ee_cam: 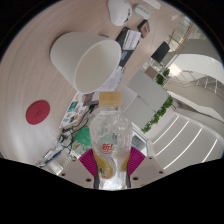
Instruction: Pour water
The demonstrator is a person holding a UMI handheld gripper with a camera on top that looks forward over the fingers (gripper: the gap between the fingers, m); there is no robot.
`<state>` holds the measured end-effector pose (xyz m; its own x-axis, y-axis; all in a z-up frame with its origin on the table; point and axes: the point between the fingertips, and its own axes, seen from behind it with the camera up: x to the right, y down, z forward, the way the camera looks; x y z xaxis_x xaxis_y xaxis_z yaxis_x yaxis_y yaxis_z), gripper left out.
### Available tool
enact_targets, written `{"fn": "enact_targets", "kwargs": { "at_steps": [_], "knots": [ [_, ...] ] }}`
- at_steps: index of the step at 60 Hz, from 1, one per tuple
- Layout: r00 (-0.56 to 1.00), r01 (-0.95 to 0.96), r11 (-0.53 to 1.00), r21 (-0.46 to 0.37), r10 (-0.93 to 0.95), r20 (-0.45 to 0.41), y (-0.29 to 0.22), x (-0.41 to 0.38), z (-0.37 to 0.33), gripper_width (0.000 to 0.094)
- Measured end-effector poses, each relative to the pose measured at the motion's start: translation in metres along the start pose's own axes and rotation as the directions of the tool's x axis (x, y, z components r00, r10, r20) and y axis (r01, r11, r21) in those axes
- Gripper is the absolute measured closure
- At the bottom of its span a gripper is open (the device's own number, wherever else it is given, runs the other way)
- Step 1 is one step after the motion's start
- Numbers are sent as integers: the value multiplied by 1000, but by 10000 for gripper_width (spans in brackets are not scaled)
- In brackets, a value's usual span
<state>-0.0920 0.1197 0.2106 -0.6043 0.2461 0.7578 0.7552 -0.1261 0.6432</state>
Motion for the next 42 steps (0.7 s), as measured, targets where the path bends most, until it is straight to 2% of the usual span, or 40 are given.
{"fn": "enact_targets", "kwargs": {
  "at_steps": [6,13,21,25,28,29,30,34,35,37,40,41,42],
  "knots": [
    [985,170,985,5,-170,2,-8,8,-6,584],
    [980,201,980,-16,-200,14,-7,14,-6,585],
    [983,181,983,25,-181,-2,-19,25,-7,582],
    [1000,22,1000,18,-22,-18,-11,39,-6,582],
    [978,-202,979,14,202,-42,1,61,-8,582],
    [959,-271,962,17,272,-86,10,72,-22,582],
    [933,-351,936,18,351,-76,12,82,-11,582],
    [715,-691,722,18,688,-128,49,101,-17,580],
    [622,-771,636,38,764,-170,62,103,-32,580],
    [482,-868,492,60,866,-129,70,107,-23,574],
    [287,-952,298,69,948,-135,95,97,-22,560],
    [202,-972,218,84,965,-165,98,85,-40,559],
    [170,-979,183,90,976,-138,103,90,-30,545]
  ]
}}
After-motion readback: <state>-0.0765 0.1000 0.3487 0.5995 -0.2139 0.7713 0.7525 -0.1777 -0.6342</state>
